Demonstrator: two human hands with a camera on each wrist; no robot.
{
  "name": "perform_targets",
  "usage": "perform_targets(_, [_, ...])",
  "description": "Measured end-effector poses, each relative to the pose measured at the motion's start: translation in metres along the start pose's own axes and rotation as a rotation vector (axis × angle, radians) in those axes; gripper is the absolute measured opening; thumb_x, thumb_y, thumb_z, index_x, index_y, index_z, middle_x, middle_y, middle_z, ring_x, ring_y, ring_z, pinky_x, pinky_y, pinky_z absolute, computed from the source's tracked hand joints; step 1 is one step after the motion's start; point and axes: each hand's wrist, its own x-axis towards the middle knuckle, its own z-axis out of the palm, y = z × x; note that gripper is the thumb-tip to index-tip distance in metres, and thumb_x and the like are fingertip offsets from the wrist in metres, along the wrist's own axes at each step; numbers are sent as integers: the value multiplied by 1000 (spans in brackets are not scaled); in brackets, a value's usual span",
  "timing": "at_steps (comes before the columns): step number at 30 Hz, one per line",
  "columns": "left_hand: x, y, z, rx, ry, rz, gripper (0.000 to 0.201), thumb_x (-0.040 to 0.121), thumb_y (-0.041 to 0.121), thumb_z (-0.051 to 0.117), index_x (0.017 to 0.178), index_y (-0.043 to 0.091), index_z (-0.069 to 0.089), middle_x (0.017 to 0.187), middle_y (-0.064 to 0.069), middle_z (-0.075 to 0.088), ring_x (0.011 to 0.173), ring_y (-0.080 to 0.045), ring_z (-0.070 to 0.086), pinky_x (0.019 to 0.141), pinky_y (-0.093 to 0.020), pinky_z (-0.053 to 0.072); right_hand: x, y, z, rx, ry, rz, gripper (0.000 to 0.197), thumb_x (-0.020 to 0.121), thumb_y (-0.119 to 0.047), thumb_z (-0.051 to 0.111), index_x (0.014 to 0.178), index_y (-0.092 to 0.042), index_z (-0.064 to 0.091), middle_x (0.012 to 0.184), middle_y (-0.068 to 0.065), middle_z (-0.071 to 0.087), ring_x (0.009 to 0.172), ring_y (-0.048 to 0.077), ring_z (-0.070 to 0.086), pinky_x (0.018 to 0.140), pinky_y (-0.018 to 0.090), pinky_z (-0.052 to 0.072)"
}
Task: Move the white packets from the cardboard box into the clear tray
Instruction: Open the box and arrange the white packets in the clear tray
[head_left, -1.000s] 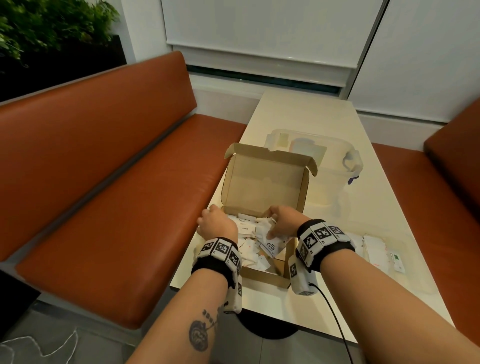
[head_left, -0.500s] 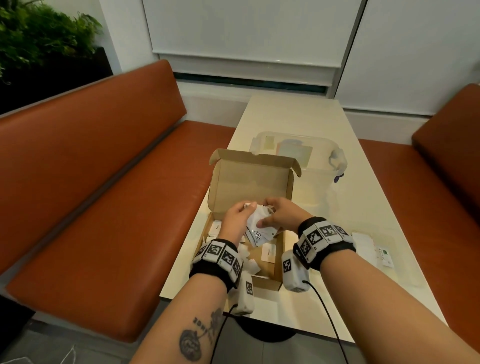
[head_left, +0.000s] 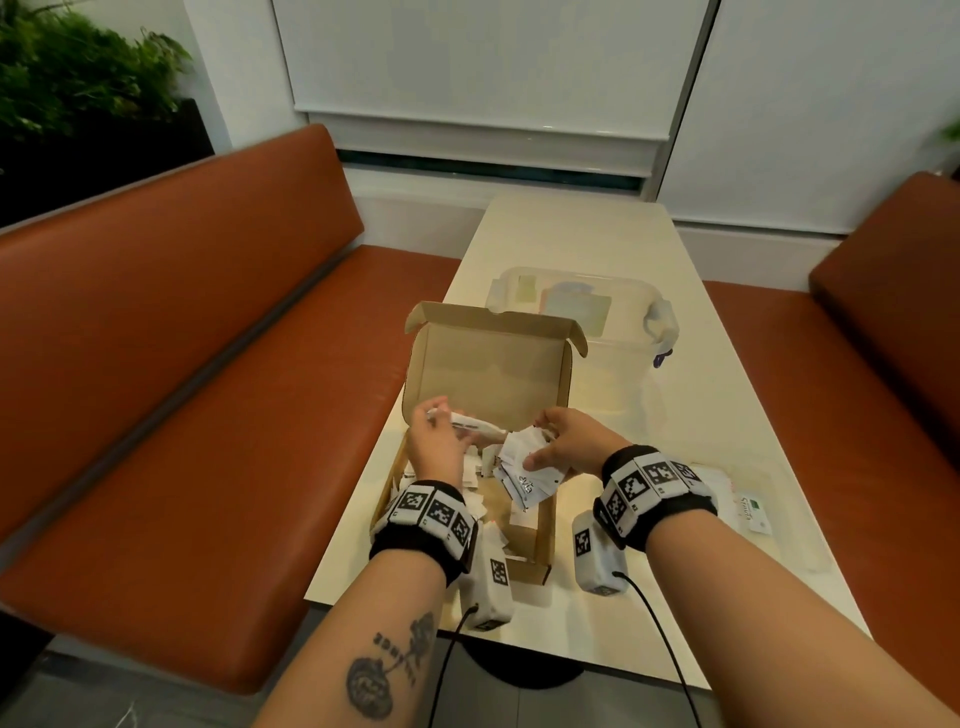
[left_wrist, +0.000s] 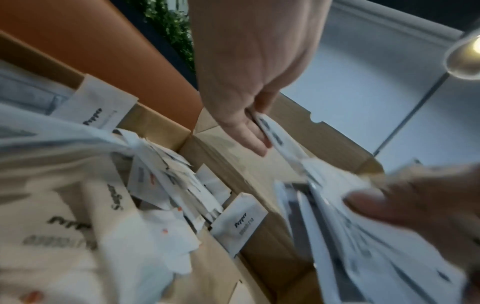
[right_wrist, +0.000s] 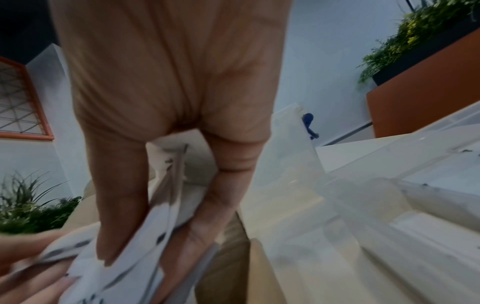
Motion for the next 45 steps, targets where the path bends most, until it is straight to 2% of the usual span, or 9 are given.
perform_targets(5, [-3, -1, 3, 105, 40, 58, 26, 103, 12, 29, 112, 15, 54, 90, -4, 53, 66, -15, 60, 56, -24, 51, -4, 7, -15, 153, 49, -45, 38, 80, -10, 73, 115, -7, 58, 97, 9, 66, 81, 22, 68, 66, 30, 59])
perform_targets(8, [-15, -1, 20, 243, -94, 42, 29, 101, 10, 31, 107, 20, 58, 113, -8, 59, 82, -21, 57, 65, -31, 50, -11, 6, -26, 293, 80, -91, 29, 80, -8, 72, 108, -10, 63, 92, 9, 70, 80, 21, 70, 68, 29, 59])
perform_targets(12, [-38, 7, 52, 120, -384, -92, 36, 98, 48, 38, 108, 21, 59, 105, -12, 67, 77, -21, 66, 56, -29, 54, -25, 11, -44, 390, 83, -139, 23, 82, -5, 69, 105, -3, 64, 95, 14, 70, 77, 18, 70, 60, 23, 56])
perform_targets(18, [-62, -2, 89, 25, -655, -273, 50, 89, 48, 57, 123, 11, 57, 117, -23, 64, 109, -39, 61, 99, -52, 46, -45, 41, -69, 503, 132, -126, 24, 84, -5, 67, 107, -1, 63, 100, 21, 68, 87, 29, 68, 80, 40, 56])
perform_targets(21, [-76, -10, 106, -2, -735, -321, 46, 92, 40, 56, 125, 8, 56, 115, -22, 64, 102, -33, 64, 93, -44, 49, -53, 60, -79, 544, 158, -92, 32, 84, -5, 67, 114, -1, 59, 106, 24, 66, 92, 35, 66, 80, 43, 56])
perform_targets(29, [-101, -40, 145, -21, -749, -424, 33, 98, 16, 48, 125, -2, 53, 118, -26, 60, 97, -32, 61, 90, -40, 49, -61, 102, -88, 436, 311, 52, 35, 85, -9, 66, 117, -14, 52, 111, 18, 63, 99, 35, 65, 87, 49, 54])
perform_targets(36, [-105, -60, 161, -1, -702, -505, 22, 99, 12, 45, 115, 0, 54, 94, -17, 62, 81, -27, 62, 81, -41, 49, -59, 121, -89, 295, 354, 99, 27, 83, -8, 68, 107, -10, 55, 104, 15, 65, 85, 24, 64, 80, 37, 56])
perform_targets(39, [-104, -60, 163, 4, -712, -520, 25, 98, 13, 47, 118, 1, 57, 104, -19, 64, 84, -27, 63, 79, -40, 52, -56, 124, -88, 224, 327, 83, 27, 84, -12, 67, 109, -8, 57, 102, 13, 66, 80, 20, 62, 74, 33, 54])
perform_targets(45, [-93, -66, 161, 23, -663, -506, 32, 94, 5, 53, 125, -2, 55, 111, -23, 62, 87, -32, 64, 82, -45, 52, -49, 121, -85, 61, 246, 86, 51, 88, -20, 62, 137, -12, 48, 131, 11, 56, 110, 21, 55, 91, 25, 41])
